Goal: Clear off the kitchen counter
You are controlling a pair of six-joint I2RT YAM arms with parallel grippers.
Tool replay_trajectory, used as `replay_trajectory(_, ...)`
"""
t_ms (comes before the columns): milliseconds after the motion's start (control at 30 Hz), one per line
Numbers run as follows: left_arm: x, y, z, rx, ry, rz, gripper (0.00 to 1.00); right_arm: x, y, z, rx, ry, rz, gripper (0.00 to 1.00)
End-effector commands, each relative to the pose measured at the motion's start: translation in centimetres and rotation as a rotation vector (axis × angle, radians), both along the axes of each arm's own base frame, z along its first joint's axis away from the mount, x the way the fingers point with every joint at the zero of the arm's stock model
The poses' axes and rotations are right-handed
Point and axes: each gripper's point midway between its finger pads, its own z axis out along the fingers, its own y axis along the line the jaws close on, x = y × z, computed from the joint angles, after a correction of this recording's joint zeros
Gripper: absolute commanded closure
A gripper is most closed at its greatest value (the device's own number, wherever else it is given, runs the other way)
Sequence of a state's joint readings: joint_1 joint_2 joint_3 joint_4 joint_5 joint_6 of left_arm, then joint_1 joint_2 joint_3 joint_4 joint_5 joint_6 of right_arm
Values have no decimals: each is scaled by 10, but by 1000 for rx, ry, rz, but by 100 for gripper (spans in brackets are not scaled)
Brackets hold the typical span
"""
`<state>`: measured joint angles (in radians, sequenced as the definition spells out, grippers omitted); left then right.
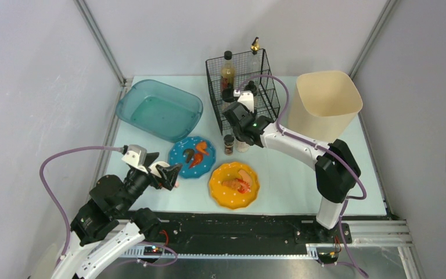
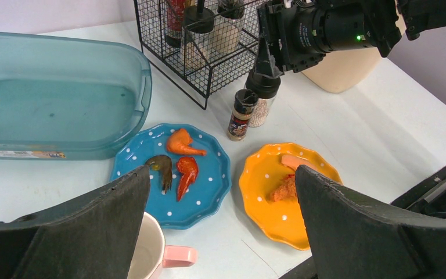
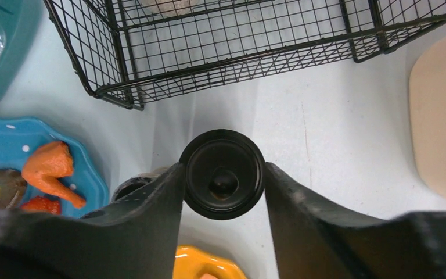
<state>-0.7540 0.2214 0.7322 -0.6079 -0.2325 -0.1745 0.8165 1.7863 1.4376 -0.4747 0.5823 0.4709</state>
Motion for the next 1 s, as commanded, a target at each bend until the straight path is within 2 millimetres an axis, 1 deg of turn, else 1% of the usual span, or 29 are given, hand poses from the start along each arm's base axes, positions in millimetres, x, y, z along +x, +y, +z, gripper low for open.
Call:
replay_trajectory(0, 4, 0, 4, 3, -21, 10, 2, 3, -3, 6, 6, -29, -40, 38)
replay_trajectory(33, 4, 0, 4, 3, -21, 10, 2, 3, -3, 7, 7, -29, -40, 33)
replay_trajectory(100, 4, 0, 4, 2, -22, 10, 2, 2, -3, 6, 7, -25, -41, 29)
replay_trajectory(200, 4, 0, 4, 3, -21, 10, 2, 1, -2, 2, 8, -16, -41, 26)
replay_trajectory(333, 4, 0, 4, 3, -21, 9, 2, 2, 1, -12, 25, 15, -44, 23)
replay_trajectory(467, 4, 0, 4, 2, -22, 10, 2, 4, 2, -22, 47, 38, -50, 21)
replay_trajectory(767, 3, 0, 3, 3, -21, 7, 2, 6, -1, -39, 64, 76, -70, 20)
replay_trajectory(833, 4, -1, 3, 4, -20, 6, 2, 6, -2, -43, 69, 84, -73, 21)
replay_trajectory(967, 4, -1, 3, 4, -18, 6, 2, 7, -2, -46, 78, 89, -74, 27)
